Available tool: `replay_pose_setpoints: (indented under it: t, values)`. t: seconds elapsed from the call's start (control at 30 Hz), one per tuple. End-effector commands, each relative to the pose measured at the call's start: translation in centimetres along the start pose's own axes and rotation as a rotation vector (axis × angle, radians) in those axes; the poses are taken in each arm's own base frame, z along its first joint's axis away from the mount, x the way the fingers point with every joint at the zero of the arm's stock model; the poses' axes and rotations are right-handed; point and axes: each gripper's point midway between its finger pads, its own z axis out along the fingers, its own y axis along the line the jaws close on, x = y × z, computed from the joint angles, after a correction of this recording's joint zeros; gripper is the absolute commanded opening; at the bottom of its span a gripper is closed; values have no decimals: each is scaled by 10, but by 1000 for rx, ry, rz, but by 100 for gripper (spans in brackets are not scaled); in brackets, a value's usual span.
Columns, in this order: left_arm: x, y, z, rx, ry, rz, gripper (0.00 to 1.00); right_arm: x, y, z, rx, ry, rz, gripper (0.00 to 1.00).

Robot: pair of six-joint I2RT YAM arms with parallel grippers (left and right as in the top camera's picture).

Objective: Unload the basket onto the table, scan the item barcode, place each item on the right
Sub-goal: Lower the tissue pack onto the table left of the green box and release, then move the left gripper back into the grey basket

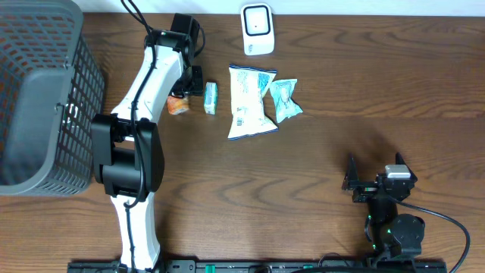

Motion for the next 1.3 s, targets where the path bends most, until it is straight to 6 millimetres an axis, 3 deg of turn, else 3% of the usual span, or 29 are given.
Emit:
replay_pose_setpoints:
  t: [0.0,0.2,0.43,0.63,1.27]
  values:
    - [-3,2,-7,2,-5,-2,63,0,0,0,-2,0,-11,99]
    - [-18,4,-48,27,-105,-15,64,0,0,0,-2,0,-11,99]
    - [-32,11,-125,76,-303,-41,64,0,0,0,-2,0,-11,99]
    - [-32,18,-170,102,-408,-56,64,0,0,0,-2,0,-12,99]
    - [-30,20,-187,111,-446,-60,64,0,0,0,-2,0,-11,99]
